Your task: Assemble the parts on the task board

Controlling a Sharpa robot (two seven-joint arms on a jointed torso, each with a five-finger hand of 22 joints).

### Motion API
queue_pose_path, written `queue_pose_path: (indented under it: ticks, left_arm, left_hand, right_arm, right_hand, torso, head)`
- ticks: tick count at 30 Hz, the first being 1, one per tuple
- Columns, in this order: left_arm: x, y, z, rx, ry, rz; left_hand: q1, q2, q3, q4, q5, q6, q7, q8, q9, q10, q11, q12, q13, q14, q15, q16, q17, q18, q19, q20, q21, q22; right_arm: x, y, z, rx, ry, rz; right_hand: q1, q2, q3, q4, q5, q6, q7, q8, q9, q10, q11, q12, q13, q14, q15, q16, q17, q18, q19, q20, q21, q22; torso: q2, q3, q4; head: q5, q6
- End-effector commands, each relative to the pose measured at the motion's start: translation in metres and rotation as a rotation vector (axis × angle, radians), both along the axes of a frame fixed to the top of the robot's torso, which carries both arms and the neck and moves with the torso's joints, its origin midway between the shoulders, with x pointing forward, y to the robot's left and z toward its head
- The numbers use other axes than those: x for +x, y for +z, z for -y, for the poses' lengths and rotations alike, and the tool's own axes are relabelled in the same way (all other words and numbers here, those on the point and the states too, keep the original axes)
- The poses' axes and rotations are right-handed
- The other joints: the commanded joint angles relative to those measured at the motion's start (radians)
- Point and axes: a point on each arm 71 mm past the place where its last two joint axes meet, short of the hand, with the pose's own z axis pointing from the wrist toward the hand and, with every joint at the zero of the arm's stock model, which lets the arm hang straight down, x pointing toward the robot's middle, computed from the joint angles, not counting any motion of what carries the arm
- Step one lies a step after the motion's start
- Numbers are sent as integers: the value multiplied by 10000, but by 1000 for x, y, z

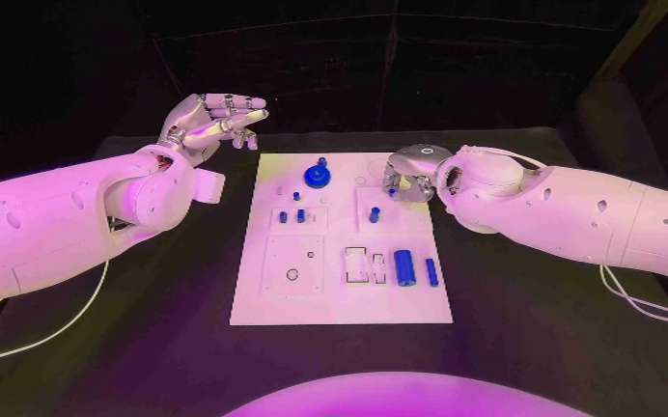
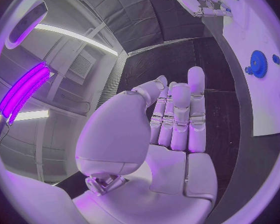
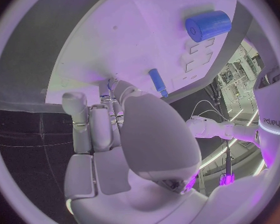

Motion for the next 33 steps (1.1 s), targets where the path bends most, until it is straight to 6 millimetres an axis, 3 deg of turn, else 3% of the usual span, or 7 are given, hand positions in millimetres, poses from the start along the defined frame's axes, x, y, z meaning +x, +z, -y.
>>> queue_pose_path:
  ticks: [1, 19, 23, 33]
  left_arm:
    - [0, 1, 0, -91, -37, 56]
    - [0, 1, -1, -63, 15, 39]
    - [0, 1, -2, -50, 43, 41]
    - [1, 1, -3, -37, 70, 43]
  left_hand:
    - [64, -4, 4, -43, 35, 12, 54, 28, -9, 26, 8, -48, -17, -84, -12, -63, -10, 143, -54, 1, -61, -17]
    - [66, -4, -2, -58, 34, -13, 68, 14, -19, -1, 21, -67, -22, -77, -4, -64, 2, 140, -51, 3, -73, -28]
    - [66, -5, -4, -61, 34, -19, 71, 11, -21, -7, 24, -71, -23, -75, -3, -63, 6, 140, -50, 4, -75, -30]
    - [65, -6, -7, -66, 35, -34, 78, 2, -26, -20, 30, -79, -25, -74, 1, -67, 1, 139, -48, 6, -79, -34]
  right_arm:
    - [-2, -4, 3, -46, -212, -52]
    - [-11, 6, 11, 757, -476, 437]
    - [-13, 9, 14, 868, -534, 560]
    - [-20, 17, 18, 1097, -570, 629]
  right_hand:
    - [-168, 21, 204, -57, -2, 90, -21, 4, 16, 94, -21, 24, 5, 353, -18, 43, -8, -159, 78, 2, 57, 35]
    - [-482, -92, 664, -260, 13, 106, -9, -16, 11, 94, -19, 8, 1, 358, -11, 103, 18, -170, 97, 2, 118, 111]
    - [-522, -104, 695, -269, -3, 107, -7, -16, 11, 95, -17, 7, 2, 359, -9, 108, 20, -175, 108, 4, 131, 134]
    - [-596, -131, 750, -286, -37, 118, -11, -12, 13, 105, -20, 11, 4, 361, -7, 121, 26, -180, 122, 7, 150, 166]
  torso:
    - [-11, 4, -12]
    - [-12, -5, 21]
    - [-19, -4, -10]
    - [-11, -2, 5]
  head:
    - [3, 2]
    - [-32, 85]
    - [-20, 104]
    - [-58, 121]
